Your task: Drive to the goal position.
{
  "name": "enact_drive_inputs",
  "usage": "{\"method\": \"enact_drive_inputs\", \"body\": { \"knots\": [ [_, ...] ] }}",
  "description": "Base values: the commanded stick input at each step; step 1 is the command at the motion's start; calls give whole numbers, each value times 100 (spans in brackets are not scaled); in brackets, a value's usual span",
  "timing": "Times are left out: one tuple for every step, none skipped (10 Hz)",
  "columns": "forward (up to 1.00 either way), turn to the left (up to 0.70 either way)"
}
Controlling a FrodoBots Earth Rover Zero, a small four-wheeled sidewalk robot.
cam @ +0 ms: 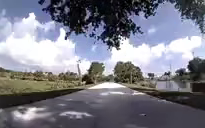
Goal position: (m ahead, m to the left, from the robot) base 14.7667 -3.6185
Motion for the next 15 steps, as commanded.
{"method": "enact_drive_inputs", "body": {
  "knots": [
    [85,0],
    [85,0],
    [85,0],
    [85,0],
    [85,0],
    [85,0],
    [85,0],
    [85,0],
    [85,0],
    [85,0],
    [85,0],
    [85,0],
    [85,0],
    [85,0],
    [85,0]
  ]
}}
